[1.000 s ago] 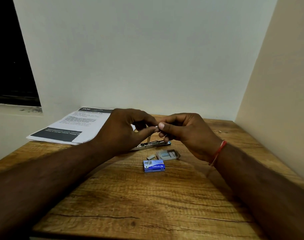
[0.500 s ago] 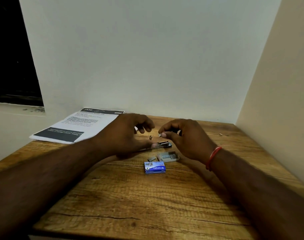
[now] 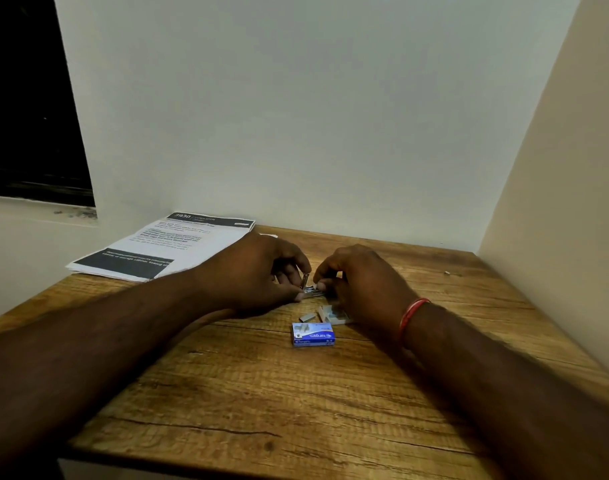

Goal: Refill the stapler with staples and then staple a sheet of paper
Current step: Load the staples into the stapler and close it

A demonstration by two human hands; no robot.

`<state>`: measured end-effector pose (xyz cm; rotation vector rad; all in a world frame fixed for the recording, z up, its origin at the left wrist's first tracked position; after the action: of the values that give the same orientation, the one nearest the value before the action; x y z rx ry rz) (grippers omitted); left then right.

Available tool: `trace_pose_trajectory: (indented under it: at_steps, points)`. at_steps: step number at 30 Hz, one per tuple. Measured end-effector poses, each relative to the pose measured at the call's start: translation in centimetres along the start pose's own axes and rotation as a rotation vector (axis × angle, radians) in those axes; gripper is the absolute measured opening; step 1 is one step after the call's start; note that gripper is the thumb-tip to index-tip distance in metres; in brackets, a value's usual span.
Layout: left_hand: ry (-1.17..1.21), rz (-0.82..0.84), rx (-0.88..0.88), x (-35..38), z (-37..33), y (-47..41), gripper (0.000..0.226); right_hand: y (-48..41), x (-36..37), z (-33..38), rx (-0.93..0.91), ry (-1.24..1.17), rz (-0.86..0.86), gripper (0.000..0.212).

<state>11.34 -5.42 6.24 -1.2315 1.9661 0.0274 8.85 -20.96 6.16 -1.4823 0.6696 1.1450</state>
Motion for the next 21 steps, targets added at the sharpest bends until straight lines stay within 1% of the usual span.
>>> trace_pose_trajectory:
  at_steps: [6, 16, 19, 21]
  points:
    - [0.001, 0.008, 0.004, 0.2, -0.1, 0.1, 0.032, 0.0, -0.1, 0.0, -0.009, -0.002, -0.013, 0.016]
    - [0.008, 0.007, -0.004, 0.2, -0.2, 0.1, 0.036, 0.0, 0.1, -0.3, -0.030, 0.006, 0.024, 0.020]
    - [0.010, 0.014, -0.003, 0.3, -0.2, 0.1, 0.037, 0.1, 0.0, -0.9, -0.007, 0.002, 0.012, 0.022]
    - [0.013, 0.019, -0.001, 0.3, -0.3, 0.1, 0.037, 0.2, -0.2, -1.5, 0.012, -0.013, 0.003, 0.019]
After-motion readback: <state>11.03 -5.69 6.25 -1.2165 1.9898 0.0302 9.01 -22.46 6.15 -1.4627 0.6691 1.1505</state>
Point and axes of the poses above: each hand's wrist, its own y-axis away from the middle knuckle, its own x-axis out of the palm, z = x × y, the point moved 10 cm from there along -y, towards the middle knuckle, and after that the axes turned 13 degrees about y, right-handed, at the moved point
